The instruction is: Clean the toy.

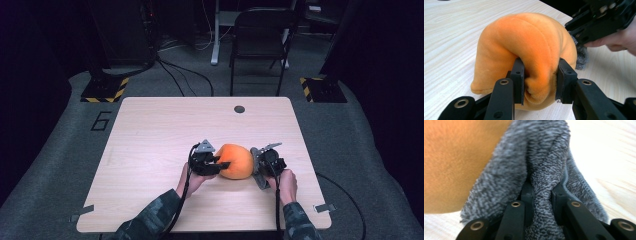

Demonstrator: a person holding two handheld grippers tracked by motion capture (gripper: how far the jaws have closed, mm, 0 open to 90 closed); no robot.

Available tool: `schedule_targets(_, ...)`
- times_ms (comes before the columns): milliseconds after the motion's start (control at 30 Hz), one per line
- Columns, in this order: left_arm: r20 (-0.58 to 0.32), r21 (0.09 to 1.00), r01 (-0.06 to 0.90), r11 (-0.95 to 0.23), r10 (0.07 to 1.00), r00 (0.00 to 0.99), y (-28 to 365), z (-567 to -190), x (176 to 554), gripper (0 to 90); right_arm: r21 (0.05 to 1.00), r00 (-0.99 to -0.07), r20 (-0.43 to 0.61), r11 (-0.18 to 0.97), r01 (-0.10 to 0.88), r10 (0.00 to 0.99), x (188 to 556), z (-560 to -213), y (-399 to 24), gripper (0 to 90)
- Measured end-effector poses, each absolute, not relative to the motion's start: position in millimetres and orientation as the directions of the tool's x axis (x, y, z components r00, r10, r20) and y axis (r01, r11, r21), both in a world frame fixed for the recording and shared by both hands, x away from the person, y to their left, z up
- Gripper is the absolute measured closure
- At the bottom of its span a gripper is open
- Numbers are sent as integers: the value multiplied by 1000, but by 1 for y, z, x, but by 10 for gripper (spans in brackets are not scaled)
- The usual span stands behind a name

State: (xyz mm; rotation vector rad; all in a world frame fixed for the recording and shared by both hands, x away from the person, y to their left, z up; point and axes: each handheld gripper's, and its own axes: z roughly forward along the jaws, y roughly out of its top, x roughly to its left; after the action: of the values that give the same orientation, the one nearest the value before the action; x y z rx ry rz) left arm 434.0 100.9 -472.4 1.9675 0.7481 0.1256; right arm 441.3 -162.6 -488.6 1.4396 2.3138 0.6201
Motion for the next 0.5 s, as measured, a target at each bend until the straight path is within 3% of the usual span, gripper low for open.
schedule_targets(233, -226, 832, 454, -318, 553, 802, 102, -473, 434, 646, 681, -427, -21, 326, 656, 904, 423, -427, -168, 770)
schedule_targets(367, -228, 833, 456, -314, 556, 799, 101, -473, 434, 644, 757, -501, 7, 323, 568, 865, 407, -397, -145, 769)
schedule_targets(500, -220, 835, 448, -320, 551, 805, 100, -473, 434, 643, 759, -584, -6, 384, 525, 811, 401, -397, -110, 767)
